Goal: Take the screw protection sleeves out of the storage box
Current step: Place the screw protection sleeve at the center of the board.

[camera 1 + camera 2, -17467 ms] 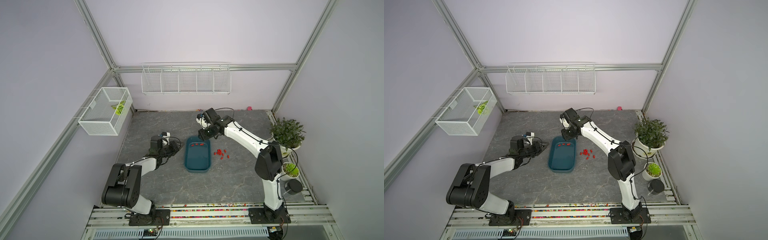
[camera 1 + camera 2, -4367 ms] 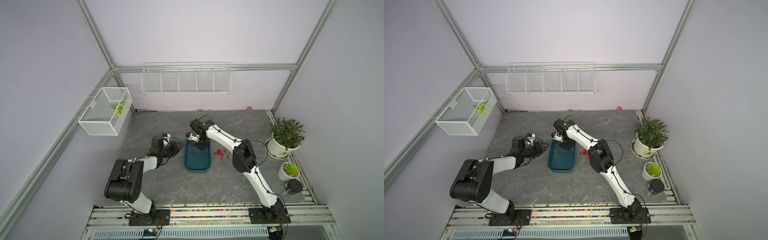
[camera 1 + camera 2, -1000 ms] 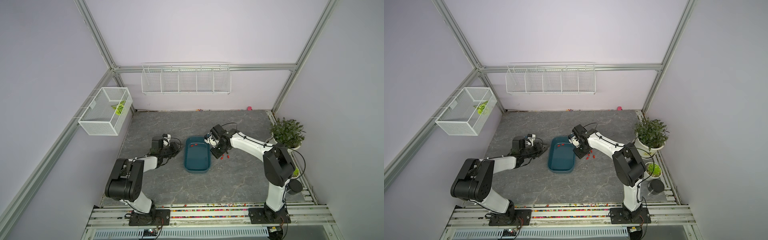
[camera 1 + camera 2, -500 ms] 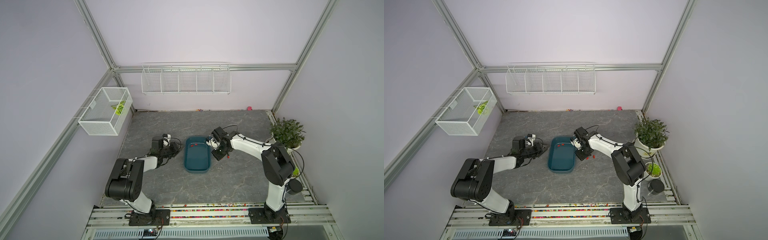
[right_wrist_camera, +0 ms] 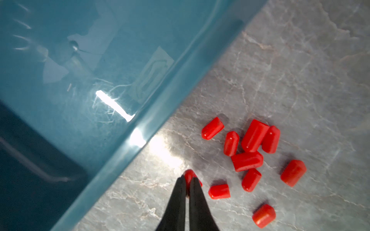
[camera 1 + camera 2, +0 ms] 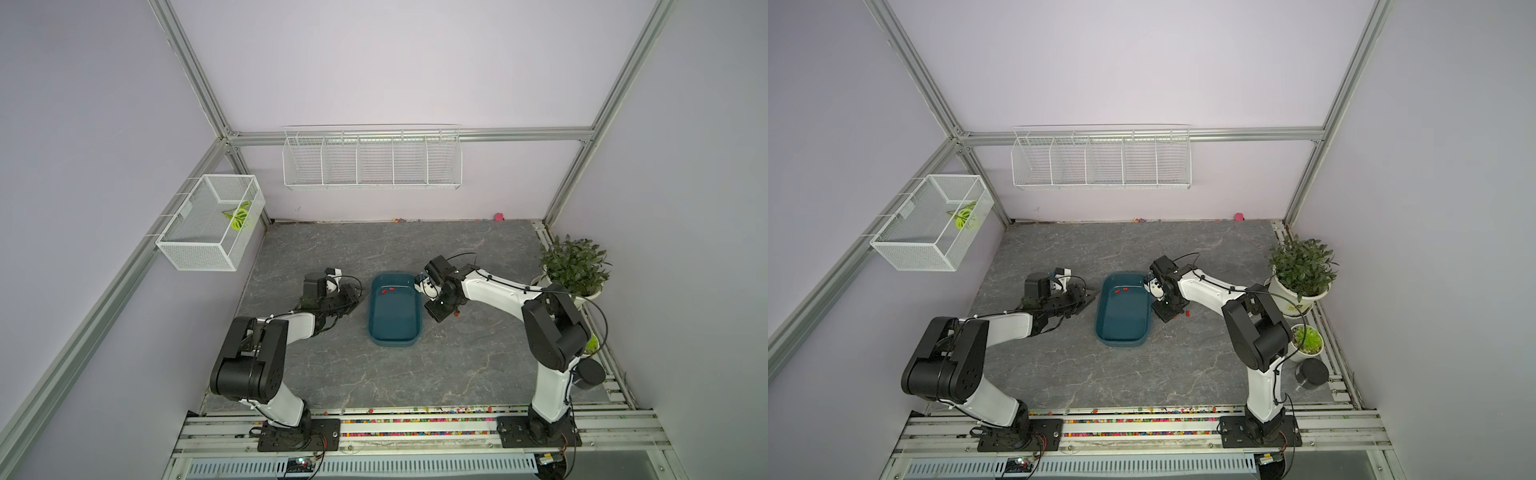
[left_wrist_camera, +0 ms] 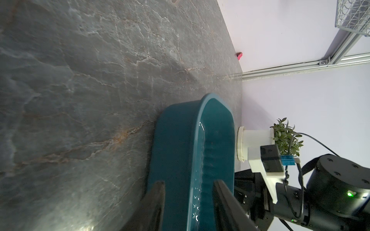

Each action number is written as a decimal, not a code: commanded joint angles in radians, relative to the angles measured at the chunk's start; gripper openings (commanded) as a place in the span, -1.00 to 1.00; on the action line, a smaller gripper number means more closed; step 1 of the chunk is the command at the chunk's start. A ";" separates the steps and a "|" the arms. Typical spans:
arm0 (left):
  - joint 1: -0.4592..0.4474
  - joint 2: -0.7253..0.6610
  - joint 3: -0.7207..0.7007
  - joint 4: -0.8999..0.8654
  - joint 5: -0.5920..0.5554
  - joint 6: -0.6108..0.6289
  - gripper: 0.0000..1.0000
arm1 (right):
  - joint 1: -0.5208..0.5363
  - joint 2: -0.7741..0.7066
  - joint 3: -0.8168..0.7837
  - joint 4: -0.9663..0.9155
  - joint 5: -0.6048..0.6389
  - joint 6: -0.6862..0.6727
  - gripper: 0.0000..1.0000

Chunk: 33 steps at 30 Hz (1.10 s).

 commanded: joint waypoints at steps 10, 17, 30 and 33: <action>0.007 0.014 0.031 0.001 0.015 0.005 -0.08 | -0.008 -0.002 -0.014 0.004 0.015 0.007 -0.55; 0.007 0.014 0.031 0.003 0.016 0.005 -0.09 | -0.008 -0.013 -0.008 -0.006 0.019 0.008 -0.41; 0.007 0.015 0.031 0.001 0.016 0.005 -0.09 | -0.007 -0.149 0.051 -0.078 0.009 0.021 -0.21; 0.006 0.015 0.032 0.001 0.016 0.005 -0.09 | -0.003 -0.177 0.075 -0.099 -0.006 0.022 -0.19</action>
